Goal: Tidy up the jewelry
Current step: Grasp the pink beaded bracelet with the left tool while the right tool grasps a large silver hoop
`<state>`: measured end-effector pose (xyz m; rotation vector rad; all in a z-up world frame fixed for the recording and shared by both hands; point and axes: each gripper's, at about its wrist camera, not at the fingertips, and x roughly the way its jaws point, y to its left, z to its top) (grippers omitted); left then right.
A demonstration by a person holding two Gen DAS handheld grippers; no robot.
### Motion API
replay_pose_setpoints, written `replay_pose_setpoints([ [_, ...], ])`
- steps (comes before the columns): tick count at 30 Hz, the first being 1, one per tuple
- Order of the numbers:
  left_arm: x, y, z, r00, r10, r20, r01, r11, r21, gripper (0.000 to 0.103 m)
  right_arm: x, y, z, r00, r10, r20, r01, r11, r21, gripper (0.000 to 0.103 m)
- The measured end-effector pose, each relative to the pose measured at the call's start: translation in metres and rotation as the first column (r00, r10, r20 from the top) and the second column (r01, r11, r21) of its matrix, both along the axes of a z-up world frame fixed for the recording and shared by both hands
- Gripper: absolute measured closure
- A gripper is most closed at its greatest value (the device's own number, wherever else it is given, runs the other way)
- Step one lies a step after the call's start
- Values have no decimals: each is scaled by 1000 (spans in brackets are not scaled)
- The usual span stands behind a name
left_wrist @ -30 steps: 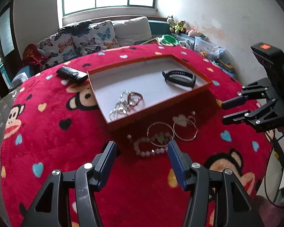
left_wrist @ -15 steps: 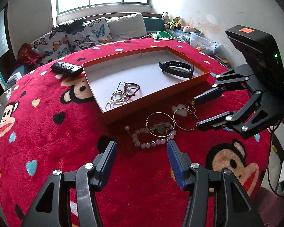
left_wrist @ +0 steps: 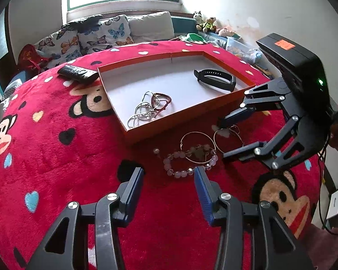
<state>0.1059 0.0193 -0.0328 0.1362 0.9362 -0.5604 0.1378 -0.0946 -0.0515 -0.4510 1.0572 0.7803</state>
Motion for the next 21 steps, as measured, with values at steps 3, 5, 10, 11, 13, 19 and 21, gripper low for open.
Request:
replay_pose_setpoints([
  [3,5,-3,-3,1000,-4,-7,4,1000,-1,54,-4,1,0,1000,11,9,-11,1000,-4,42],
  [5,8,-6,-6,1000,-8,-11,8,1000,4,54,-8,3,-1,1000,23,12,-23,1000,-10,42],
  [10,14,-11,-13,1000,-8,-23,8,1000,11,57,-13,6,-2,999,22,35,-20,999,-44,42],
  [11,17,-12,-14,1000,-8,-28,8,1000,11,58,-13,6,-1,999,17,32,-16,999,-41,42],
  [13,20,-12,-17,999,-6,-38,6,1000,8,60,-14,6,-1,999,16,34,-14,999,-44,42],
  [19,27,-16,-21,998,-13,-54,13,1000,0,71,-18,4,0,1000,5,21,-4,999,-35,44],
  [21,26,-17,-22,999,-18,-51,18,1000,2,75,-21,3,1,1000,4,16,-3,999,-33,45],
])
